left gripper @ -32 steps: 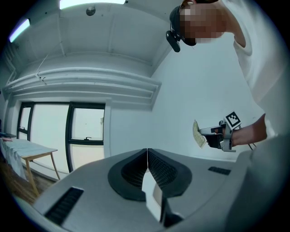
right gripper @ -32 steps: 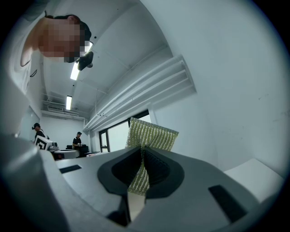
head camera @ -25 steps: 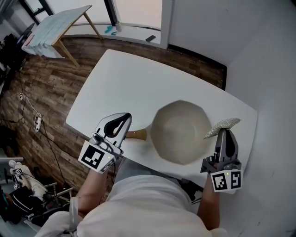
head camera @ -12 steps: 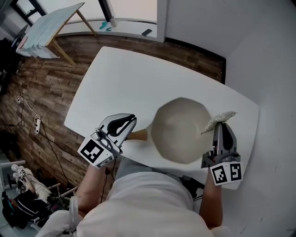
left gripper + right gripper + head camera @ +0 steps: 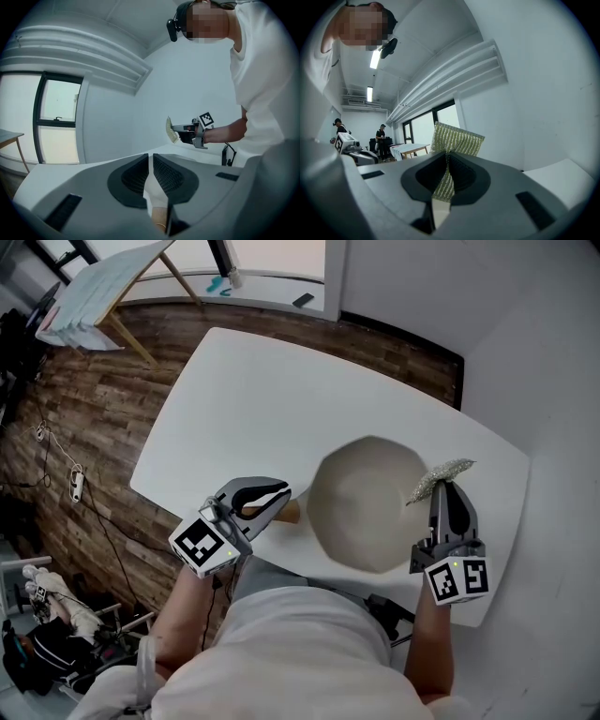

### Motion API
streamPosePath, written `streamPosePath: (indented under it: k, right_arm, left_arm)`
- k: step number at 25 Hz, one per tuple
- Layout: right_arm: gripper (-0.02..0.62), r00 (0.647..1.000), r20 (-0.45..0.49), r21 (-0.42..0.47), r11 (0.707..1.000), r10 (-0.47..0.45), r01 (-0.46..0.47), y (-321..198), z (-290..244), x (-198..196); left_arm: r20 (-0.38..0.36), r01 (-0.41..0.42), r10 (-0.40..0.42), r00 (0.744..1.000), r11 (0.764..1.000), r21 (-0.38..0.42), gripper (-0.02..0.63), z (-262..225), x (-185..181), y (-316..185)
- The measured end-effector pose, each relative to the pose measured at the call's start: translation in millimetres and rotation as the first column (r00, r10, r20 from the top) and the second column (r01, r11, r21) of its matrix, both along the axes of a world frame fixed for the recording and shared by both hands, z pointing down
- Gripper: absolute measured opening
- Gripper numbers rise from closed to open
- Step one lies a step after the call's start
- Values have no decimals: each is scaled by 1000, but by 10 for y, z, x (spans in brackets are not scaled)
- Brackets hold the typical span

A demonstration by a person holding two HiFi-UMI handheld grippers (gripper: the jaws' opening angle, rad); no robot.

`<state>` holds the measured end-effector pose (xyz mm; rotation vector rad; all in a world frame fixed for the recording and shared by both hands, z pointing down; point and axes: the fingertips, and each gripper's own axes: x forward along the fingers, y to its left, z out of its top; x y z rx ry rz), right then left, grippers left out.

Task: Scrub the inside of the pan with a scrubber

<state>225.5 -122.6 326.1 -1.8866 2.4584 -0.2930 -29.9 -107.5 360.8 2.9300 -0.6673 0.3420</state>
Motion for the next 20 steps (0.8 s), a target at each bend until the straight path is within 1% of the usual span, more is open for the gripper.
streamPosePath:
  k: [2,4,6,8,11,13,16,18,20]
  right_arm:
    - [32,1000,-6,-13,1000,-7,7,-28,60,5]
    - [32,1000,-16,-28,999,-21,20,-52,133,-8]
    - [32,999,-28,-44,998,-36,35,-76,202,-18]
    - [32,998,-35,-58,997,-50,48,-96,265,-23]
    - [32,996,-45,-85,993,-81,77,-127,353,-51]
    - [32,992,-56,-111,989,-109,103,-150,422,-88]
    - [32,987,-73,-147,980,-144,132,-167,548,-134]
    - [32,984,-78,-163,976,-160,145,-160,615,-169]
    - [32,982,-78,-176,972,-171,155,-158,653,-207]
  left_arm:
    - [23,-19,19,1000,1000,-11,17,73,8,26]
    - [28,-40,41,999,999,-20,22,117,28,43]
    - [26,-60,61,998,997,-41,75,152,51,56]
    - [36,-81,83,996,995,-65,108,214,72,82]
    - [99,-123,130,987,989,-78,171,347,112,136]
    - [148,-159,171,974,983,-89,214,448,149,180]
    - [222,-201,223,949,972,-121,249,652,202,249]
    - [293,-225,253,922,966,-127,258,789,207,300]
    - [363,-247,278,889,960,-129,267,900,200,338]
